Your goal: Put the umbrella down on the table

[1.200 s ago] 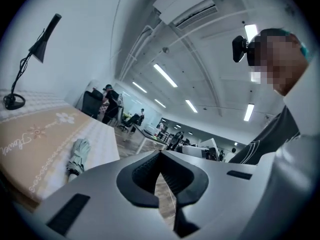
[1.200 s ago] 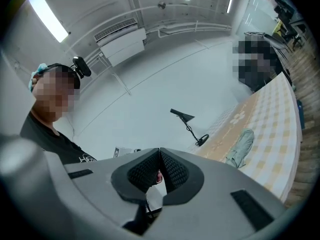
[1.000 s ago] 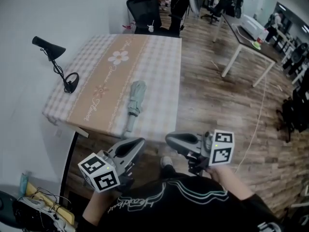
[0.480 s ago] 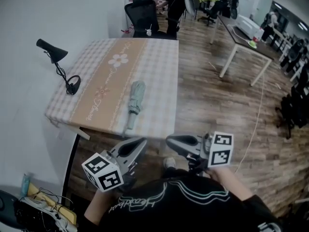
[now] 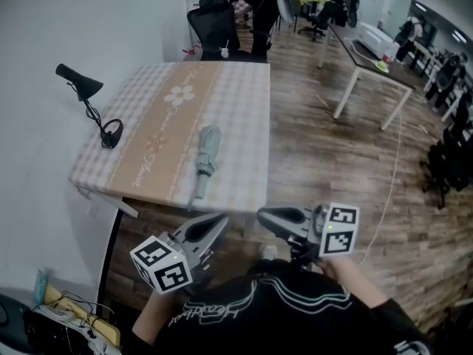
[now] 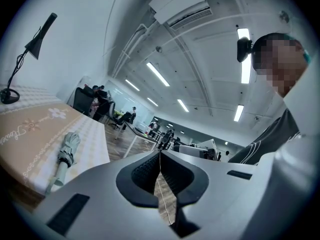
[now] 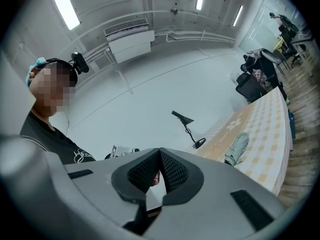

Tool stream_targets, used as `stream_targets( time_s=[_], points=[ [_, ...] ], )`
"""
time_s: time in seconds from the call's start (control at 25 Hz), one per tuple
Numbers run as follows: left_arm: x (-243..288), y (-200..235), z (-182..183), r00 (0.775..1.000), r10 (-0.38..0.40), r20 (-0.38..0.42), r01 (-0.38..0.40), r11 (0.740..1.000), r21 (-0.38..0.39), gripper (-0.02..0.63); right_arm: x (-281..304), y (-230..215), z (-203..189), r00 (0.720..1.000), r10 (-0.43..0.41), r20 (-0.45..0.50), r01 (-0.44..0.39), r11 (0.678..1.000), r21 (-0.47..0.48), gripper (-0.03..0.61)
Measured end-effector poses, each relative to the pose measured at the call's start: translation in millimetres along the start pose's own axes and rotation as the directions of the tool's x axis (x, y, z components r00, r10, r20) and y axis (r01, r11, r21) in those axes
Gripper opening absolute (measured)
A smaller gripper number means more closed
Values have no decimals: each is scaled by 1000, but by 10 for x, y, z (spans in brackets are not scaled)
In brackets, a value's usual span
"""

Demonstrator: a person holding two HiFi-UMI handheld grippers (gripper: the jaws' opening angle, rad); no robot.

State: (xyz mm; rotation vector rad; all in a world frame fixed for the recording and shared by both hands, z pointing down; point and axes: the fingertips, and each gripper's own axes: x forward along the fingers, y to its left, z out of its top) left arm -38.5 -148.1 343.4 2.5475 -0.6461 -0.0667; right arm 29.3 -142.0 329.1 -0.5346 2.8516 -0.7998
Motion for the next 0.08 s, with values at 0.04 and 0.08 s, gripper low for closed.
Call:
stream_targets(
  time_s=[0.04, 0.08],
  points=[
    [-5, -8, -4, 1000, -2, 0, 2, 1000, 1, -2, -3, 11, -2, 1000, -1, 3, 1, 1000, 1, 12],
    [-10, -15, -6, 1000, -4, 1, 4, 1000, 4, -2, -5, 22, -4, 1000, -3, 5, 3, 1000, 3, 12]
  ],
)
